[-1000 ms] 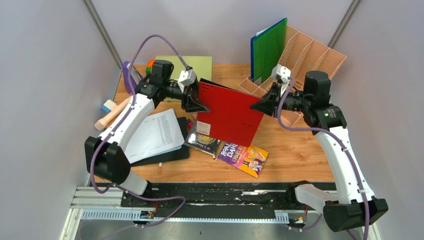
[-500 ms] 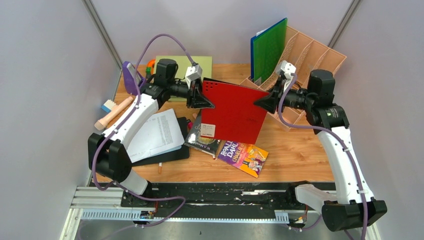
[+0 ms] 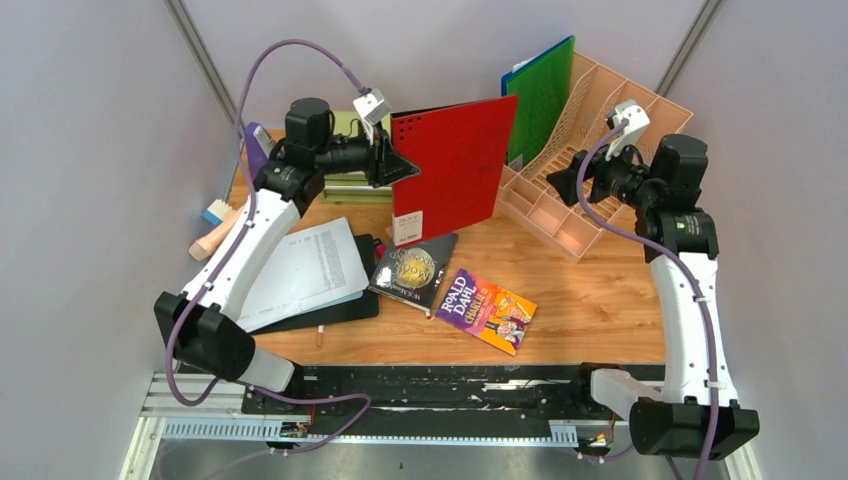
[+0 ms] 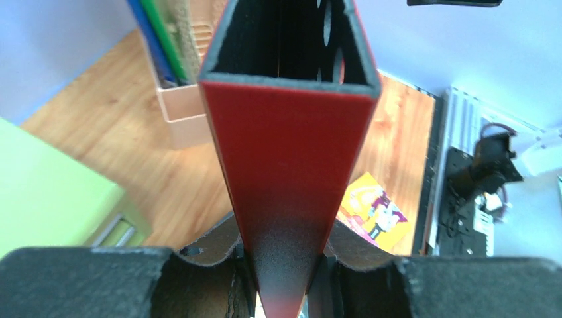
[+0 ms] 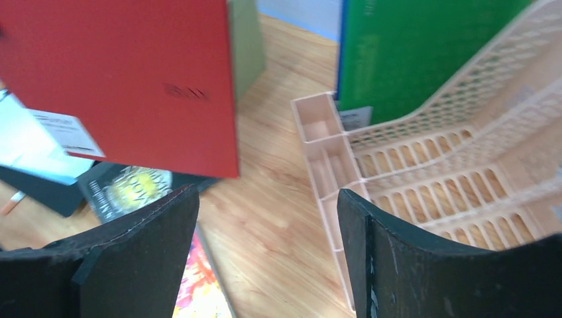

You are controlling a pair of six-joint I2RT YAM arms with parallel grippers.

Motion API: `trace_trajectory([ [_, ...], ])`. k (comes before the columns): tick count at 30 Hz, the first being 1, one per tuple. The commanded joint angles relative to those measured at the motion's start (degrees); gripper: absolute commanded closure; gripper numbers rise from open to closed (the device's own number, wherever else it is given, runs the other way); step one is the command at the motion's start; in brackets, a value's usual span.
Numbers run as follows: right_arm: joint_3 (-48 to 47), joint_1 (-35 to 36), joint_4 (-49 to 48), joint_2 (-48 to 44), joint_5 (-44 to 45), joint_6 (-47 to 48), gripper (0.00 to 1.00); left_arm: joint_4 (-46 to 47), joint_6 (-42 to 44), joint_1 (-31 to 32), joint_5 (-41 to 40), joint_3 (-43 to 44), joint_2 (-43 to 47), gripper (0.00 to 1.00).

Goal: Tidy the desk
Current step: Pick up the folder from the center of the board, then move the storage box to the center of the board.

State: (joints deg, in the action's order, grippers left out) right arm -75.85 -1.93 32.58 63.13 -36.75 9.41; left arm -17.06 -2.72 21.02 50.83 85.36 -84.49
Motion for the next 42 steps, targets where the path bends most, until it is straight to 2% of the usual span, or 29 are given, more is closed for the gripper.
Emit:
trace_trajectory([
  [1,-0.51,-3.37,-2.33,2.05,5.33,-0.7,0.22,2.31,-2.75,-1.15,-7.32,4.74,5.41,1.0],
  [8,-0.14,-3.43,-2.12,12.39,7.84,7.31,0.24,1.05,-4.34,-1.53,-11.29,7.66,7.15,1.0],
  [19,-5.66,-0.64,-0.91,32.55,16.02,21.9,0.29,-0.27,-3.23,-1.53,-11.17,7.58,9.99,1.0],
  [28,-7.25,1.03,0.42,41.54,22.46,27.64,0.35,0.67,-2.54,-1.52,-10.42,6.25,10.35,1.0],
  [31,-5.26,1.53,0.62,42.39,21.85,29.39,0.42,1.7,-2.66,-1.5,-10.39,5.63,10.25,1.0],
  [39,4.13,9.25,0.73,38.95,18.91,31.14,0.84,5.34,-6.16,-1.43,-12.47,4.04,9.74,1.0],
  [42,6.56,12.09,0.78,36.93,17.95,30.4,0.96,5.61,-5.44,-1.43,-15.35,4.02,9.31,1.0],
])
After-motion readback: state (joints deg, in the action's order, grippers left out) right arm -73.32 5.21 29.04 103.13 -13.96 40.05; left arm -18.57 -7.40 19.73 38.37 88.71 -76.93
